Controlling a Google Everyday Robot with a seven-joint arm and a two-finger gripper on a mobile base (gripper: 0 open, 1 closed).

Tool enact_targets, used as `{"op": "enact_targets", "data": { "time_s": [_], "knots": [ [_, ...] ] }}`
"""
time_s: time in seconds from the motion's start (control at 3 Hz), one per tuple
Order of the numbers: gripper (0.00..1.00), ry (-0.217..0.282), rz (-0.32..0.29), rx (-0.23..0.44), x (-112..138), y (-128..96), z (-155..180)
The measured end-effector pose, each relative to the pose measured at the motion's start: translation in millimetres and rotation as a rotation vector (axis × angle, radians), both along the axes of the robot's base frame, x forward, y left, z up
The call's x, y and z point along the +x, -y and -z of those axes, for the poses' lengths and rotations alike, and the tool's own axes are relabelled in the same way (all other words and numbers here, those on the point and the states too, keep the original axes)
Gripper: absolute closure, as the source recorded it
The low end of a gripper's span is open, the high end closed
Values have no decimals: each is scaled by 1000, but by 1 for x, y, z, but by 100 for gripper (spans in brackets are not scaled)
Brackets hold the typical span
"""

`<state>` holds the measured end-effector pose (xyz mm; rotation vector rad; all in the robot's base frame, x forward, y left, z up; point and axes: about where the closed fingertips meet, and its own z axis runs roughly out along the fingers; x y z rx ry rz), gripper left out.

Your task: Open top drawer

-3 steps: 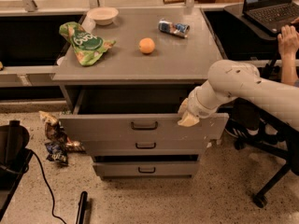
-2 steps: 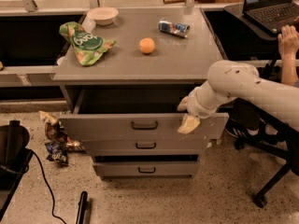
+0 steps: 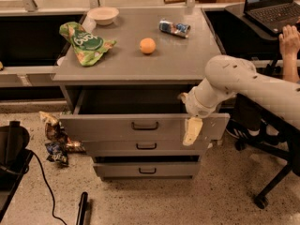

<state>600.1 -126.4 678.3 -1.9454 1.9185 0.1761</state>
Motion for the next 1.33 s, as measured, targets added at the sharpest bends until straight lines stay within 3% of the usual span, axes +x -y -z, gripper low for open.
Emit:
{"op": "enact_targets", "data": {
  "time_s": [0.33,0.67,1.33],
  "knots": [
    [0,-108,-32,-35,-20,0,10],
    [0,-183,-46,-68,-41,0,16],
    [43,-218,-35,-111,-82,2,-1]
  ]
}}
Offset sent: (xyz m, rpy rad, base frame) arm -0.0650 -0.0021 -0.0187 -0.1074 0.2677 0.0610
